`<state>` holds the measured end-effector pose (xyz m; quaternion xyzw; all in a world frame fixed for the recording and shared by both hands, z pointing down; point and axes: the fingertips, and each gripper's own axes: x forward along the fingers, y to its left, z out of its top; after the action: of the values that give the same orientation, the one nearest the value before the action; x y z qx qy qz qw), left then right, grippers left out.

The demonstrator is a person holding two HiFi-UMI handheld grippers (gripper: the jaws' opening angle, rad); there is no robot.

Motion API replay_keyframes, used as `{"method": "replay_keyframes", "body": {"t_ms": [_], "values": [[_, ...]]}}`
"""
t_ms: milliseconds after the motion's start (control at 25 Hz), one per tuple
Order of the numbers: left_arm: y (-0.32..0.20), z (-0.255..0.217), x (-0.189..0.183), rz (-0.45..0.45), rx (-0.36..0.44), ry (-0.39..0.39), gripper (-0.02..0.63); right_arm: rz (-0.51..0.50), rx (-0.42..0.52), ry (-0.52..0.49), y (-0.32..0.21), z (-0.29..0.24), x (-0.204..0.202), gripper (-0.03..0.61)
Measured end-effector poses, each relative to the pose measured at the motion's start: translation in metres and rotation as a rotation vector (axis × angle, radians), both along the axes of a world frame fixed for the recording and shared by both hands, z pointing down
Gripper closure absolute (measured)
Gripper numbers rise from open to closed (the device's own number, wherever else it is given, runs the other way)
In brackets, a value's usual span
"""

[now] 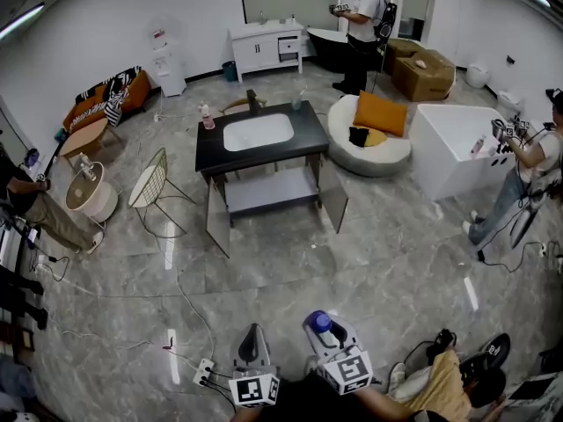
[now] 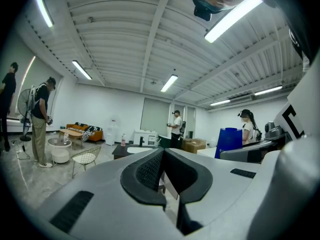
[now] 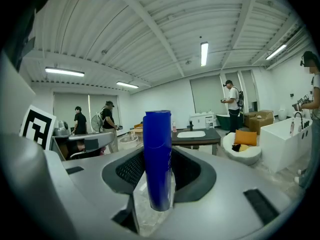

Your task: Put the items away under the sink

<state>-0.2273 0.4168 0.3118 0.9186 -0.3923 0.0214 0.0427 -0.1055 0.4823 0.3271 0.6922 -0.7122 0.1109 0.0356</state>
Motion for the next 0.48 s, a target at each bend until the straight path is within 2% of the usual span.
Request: {"method": "replay_keyframes", "body": {"t_ms": [240,480], "values": [[0.006,0.009,0.026,-0.033,-0.009,0.011,0.601,-0.041,-0.007,-0.01,-0.007,0.016,0.026,0.425],[-0.022,0.016,0.055,-0.037,-0.019,-0.017,0.601,-0.038,-0.022,-0.015,-0.029,0.023,0.057,0.425]]}}
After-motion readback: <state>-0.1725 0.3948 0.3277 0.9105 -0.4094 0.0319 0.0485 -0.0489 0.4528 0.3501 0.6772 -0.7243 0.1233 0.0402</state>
